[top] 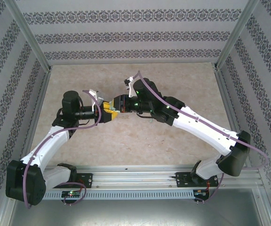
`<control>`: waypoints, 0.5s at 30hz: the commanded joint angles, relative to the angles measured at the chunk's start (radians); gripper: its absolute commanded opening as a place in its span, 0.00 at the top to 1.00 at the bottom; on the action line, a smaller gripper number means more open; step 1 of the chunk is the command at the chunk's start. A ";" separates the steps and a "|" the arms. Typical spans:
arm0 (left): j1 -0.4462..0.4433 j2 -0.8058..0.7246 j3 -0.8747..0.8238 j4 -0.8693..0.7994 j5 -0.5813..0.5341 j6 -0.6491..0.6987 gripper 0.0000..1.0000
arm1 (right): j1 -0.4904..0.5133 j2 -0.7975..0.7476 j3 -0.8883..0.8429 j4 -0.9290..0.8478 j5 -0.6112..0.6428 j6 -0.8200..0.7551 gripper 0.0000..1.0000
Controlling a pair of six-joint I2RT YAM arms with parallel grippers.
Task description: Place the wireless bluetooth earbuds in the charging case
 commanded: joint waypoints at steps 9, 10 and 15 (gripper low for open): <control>-0.012 0.003 0.009 0.258 0.087 -0.139 0.89 | 0.003 0.055 0.037 -0.042 0.064 -0.082 0.86; -0.012 0.004 0.011 0.251 0.084 -0.133 0.89 | 0.006 0.054 0.035 -0.043 0.059 -0.081 0.86; -0.013 0.007 0.017 0.237 0.071 -0.117 0.89 | 0.024 0.042 0.017 -0.059 0.055 -0.109 0.86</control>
